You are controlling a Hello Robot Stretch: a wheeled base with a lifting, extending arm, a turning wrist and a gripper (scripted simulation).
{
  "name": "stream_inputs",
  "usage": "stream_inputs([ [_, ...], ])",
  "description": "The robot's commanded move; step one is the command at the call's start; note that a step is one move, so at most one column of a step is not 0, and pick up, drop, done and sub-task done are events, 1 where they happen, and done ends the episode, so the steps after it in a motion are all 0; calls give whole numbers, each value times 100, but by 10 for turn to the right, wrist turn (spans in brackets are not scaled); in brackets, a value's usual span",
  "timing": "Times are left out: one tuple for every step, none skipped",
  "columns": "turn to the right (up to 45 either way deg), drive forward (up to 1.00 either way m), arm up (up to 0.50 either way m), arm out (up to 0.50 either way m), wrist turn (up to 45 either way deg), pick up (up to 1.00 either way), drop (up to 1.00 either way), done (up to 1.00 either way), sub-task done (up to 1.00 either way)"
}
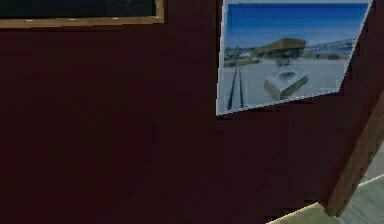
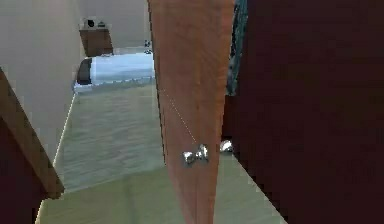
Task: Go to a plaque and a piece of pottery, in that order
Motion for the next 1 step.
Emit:
stream_inputs([
  [450, 0, 0, 0, 0, 0, 0, 0, 0],
])
